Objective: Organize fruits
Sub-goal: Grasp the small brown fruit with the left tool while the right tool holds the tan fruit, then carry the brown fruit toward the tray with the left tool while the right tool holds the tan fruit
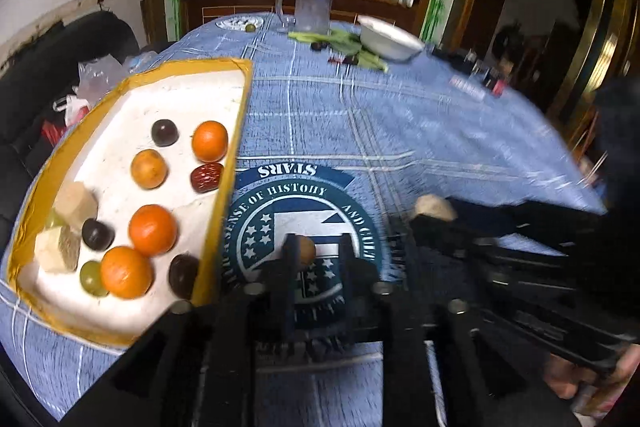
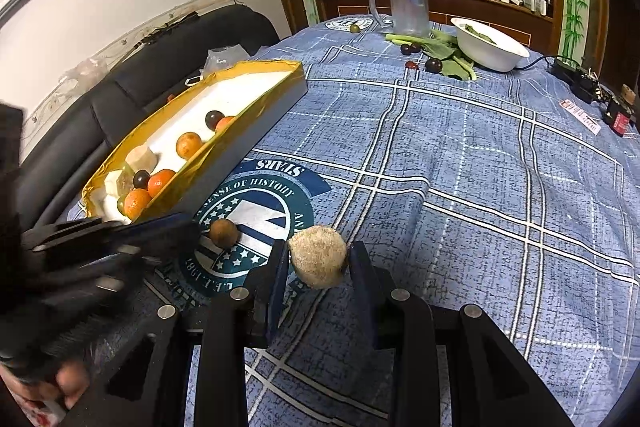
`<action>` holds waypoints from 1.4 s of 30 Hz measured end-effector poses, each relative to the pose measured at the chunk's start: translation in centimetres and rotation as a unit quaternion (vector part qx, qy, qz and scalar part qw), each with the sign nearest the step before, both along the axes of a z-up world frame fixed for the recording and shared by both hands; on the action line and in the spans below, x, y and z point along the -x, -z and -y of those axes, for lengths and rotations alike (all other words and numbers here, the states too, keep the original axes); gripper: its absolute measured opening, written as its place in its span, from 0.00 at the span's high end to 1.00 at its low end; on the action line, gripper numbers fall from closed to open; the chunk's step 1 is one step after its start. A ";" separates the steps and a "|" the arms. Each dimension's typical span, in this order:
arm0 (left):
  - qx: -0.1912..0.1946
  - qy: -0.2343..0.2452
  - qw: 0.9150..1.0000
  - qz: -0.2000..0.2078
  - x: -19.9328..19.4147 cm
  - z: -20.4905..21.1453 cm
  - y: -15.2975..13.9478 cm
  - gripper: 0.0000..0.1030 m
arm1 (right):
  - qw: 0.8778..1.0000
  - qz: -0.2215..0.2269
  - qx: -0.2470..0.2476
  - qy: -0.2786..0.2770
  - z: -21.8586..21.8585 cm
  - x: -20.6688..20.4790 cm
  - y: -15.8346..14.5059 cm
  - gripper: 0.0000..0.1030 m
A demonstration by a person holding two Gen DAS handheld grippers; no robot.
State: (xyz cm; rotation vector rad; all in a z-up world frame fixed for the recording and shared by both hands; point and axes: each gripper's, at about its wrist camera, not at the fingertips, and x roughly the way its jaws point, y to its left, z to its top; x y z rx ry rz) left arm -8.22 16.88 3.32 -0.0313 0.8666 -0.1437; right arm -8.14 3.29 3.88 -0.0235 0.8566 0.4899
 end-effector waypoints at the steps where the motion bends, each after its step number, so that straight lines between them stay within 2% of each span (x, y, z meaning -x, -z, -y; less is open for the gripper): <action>1: -0.007 0.002 1.000 -0.003 -0.2 0.3 0.3 0.81 | 1.000 0.002 0.001 0.002 0.2 0.1 -0.1 0.67; 3: -0.032 0.004 0.999 0.006 -0.2 1.0 0.4 0.81 | 1.000 0.007 0.003 0.005 0.6 0.2 -0.4 0.67; 5: -0.040 0.006 0.999 0.010 0.0 1.3 0.4 0.82 | 1.000 0.009 0.002 0.008 1.1 0.2 -0.6 0.67; 6: -0.044 0.005 0.999 0.013 0.1 1.2 0.4 0.90 | 1.000 0.008 0.002 0.009 1.3 0.1 -0.6 0.67; 8: -0.050 0.007 0.999 0.017 0.6 1.2 0.5 1.00 | 1.000 0.007 0.000 0.011 1.4 0.0 -0.5 0.67; 14: 0.019 -0.007 1.000 0.019 2.1 -1.7 0.0 1.00 | 1.000 0.003 -0.004 0.011 1.4 0.0 -0.2 0.67; 18: 0.076 -0.023 0.997 0.018 3.0 -4.5 -0.8 1.00 | 1.000 -0.001 -0.005 0.014 1.4 -0.2 0.1 0.67; 20: 0.081 -0.022 0.996 0.020 3.2 -4.7 -1.0 1.00 | 1.000 -0.003 -0.007 0.014 1.3 -0.2 0.2 0.67; 24: 0.052 -0.006 0.999 0.011 2.7 -3.0 -0.6 0.99 | 1.000 -0.007 -0.012 0.012 1.2 -0.2 0.5 0.67; 25: 0.039 -0.005 0.999 0.008 2.4 -2.4 -0.4 0.97 | 1.000 -0.007 -0.012 0.012 1.2 -0.2 0.5 0.67; 26: 0.028 -0.005 1.000 0.007 2.2 -2.0 -0.3 0.85 | 1.000 -0.008 -0.013 0.011 1.2 -0.2 0.5 0.67; 27: 0.014 -0.006 1.000 0.009 1.8 -1.4 -0.2 0.68 | 1.000 -0.007 -0.013 0.011 1.2 -0.2 0.5 0.67; 29: 0.002 -0.004 1.000 0.017 1.3 -0.8 -0.2 0.55 | 1.000 -0.006 -0.014 0.011 1.3 -0.1 0.4 0.67; 33: -0.030 0.006 1.000 0.008 0.0 0.6 0.4 0.55 | 1.000 -0.006 -0.017 0.011 1.5 -0.2 0.4 0.67; 34: -0.041 0.011 0.999 0.007 -0.1 1.0 0.6 0.56 | 1.000 -0.007 -0.019 0.010 1.5 -0.2 0.5 0.67; 36: -0.077 0.012 0.997 0.011 0.0 1.8 1.0 0.73 | 1.000 -0.009 -0.022 0.010 1.6 -0.3 0.6 0.67; 37: -0.099 0.009 0.995 0.019 0.2 2.2 1.1 0.78 | 1.000 -0.009 -0.023 0.010 1.6 -0.3 0.7 0.67; 38: -0.101 0.011 0.995 0.023 0.3 2.1 1.1 0.87 | 1.000 -0.010 -0.024 0.011 1.6 -0.4 0.8 0.67; 40: -0.086 0.019 0.996 0.024 0.6 1.6 0.9 0.90 | 1.000 -0.014 -0.024 0.013 1.8 -0.5 1.0 0.67; 42: -0.083 0.021 0.996 0.024 1.0 1.2 0.9 1.00 | 0.999 -0.017 -0.023 0.017 1.9 -0.8 1.2 0.67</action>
